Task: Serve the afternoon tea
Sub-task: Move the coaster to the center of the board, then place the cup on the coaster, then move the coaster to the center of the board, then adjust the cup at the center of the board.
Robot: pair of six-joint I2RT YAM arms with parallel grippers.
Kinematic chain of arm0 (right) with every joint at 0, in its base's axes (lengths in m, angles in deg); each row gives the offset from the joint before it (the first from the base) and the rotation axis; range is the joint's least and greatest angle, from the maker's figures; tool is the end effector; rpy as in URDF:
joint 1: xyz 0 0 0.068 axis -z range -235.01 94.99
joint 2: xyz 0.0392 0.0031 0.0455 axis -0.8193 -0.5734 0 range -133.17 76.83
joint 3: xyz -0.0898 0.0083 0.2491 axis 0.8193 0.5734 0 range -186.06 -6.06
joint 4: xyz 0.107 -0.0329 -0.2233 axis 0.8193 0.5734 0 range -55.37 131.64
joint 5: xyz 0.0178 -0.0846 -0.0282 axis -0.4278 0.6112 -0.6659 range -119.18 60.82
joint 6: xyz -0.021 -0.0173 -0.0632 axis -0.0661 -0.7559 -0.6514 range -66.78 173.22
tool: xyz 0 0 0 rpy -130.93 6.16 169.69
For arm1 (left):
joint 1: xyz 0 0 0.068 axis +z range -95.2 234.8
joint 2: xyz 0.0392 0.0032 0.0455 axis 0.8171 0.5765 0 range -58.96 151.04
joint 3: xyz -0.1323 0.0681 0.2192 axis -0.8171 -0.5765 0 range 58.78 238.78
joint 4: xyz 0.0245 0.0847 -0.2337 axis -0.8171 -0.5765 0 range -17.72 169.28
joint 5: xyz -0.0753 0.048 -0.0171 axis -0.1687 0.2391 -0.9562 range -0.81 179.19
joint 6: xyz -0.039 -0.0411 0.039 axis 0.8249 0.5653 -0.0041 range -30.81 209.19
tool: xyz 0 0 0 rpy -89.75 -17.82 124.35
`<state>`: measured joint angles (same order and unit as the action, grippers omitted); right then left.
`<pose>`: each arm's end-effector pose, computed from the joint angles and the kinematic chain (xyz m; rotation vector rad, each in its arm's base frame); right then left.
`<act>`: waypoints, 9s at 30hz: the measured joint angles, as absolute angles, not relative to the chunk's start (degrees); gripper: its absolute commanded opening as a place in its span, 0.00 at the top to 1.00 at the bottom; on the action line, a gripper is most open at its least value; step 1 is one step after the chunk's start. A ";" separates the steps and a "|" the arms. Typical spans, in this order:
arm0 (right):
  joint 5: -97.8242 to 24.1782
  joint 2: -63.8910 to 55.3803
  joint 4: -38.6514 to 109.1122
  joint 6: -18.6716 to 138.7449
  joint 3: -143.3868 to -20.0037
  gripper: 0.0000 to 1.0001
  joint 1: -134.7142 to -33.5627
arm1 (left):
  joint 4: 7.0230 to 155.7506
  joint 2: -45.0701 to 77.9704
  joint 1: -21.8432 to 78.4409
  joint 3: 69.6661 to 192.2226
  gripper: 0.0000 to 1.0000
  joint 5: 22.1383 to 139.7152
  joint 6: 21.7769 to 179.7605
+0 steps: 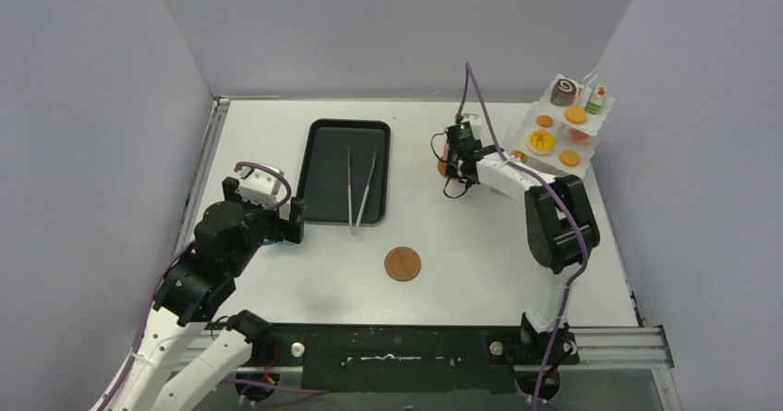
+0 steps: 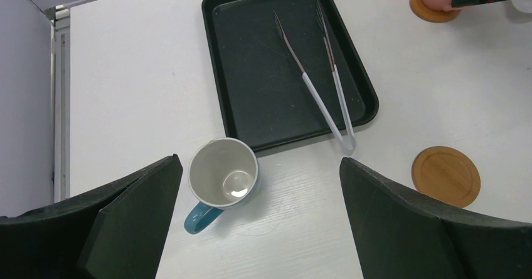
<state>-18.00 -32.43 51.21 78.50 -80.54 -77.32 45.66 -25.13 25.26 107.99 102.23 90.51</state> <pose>0.3833 0.1455 0.1713 0.1473 2.4433 0.1269 0.1257 -0.0568 0.3354 0.3070 1.8582 -0.1544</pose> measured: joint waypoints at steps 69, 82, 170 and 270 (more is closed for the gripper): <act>-25.02 -4.67 61.60 85.30 -66.13 0.99 -94.87 | 45.66 -24.78 25.26 107.96 0.03 102.23 90.51; -25.61 -9.32 54.10 92.99 -59.05 1.00 -110.32 | 45.63 -24.65 25.26 107.96 0.03 102.88 90.49; -23.75 -5.24 62.14 80.88 -56.52 0.37 -76.09 | 41.15 -3.82 39.71 110.26 0.03 107.93 101.83; -26.94 10.85 60.46 86.30 -55.80 0.01 -93.38 | 25.72 -6.36 45.19 101.10 0.83 87.25 136.56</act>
